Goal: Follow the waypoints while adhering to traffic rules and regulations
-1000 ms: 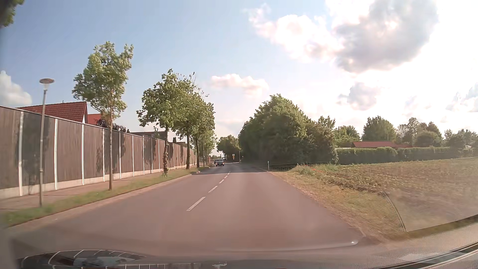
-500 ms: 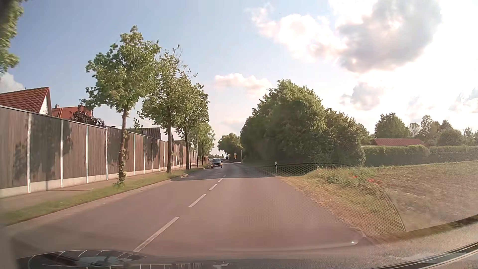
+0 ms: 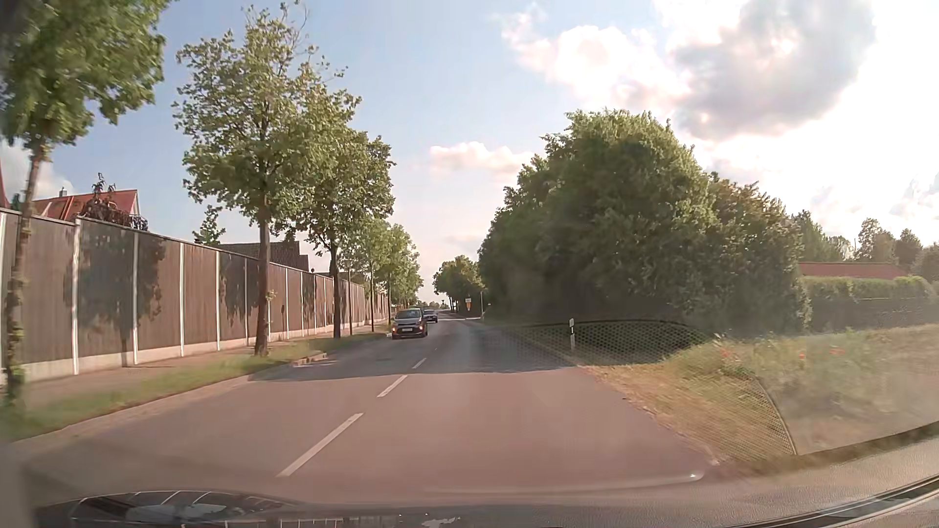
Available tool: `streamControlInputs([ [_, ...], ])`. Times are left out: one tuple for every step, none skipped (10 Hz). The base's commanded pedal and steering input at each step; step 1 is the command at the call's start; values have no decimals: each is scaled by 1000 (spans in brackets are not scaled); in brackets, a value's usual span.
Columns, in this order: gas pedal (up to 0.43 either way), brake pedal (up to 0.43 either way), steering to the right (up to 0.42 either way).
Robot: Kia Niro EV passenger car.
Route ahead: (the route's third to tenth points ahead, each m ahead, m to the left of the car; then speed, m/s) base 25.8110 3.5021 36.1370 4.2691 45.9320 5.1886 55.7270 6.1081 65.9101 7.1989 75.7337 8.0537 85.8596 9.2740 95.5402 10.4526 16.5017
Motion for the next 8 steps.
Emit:
streamControlInputs([
  [0, 12, -12],
  [0, 12, -11],
  [0, 12, -11],
  [0, 12, -11],
  [0, 12, -12],
  [0, 12, -11],
  [0, 12, -11],
  [0, 12, -12],
])
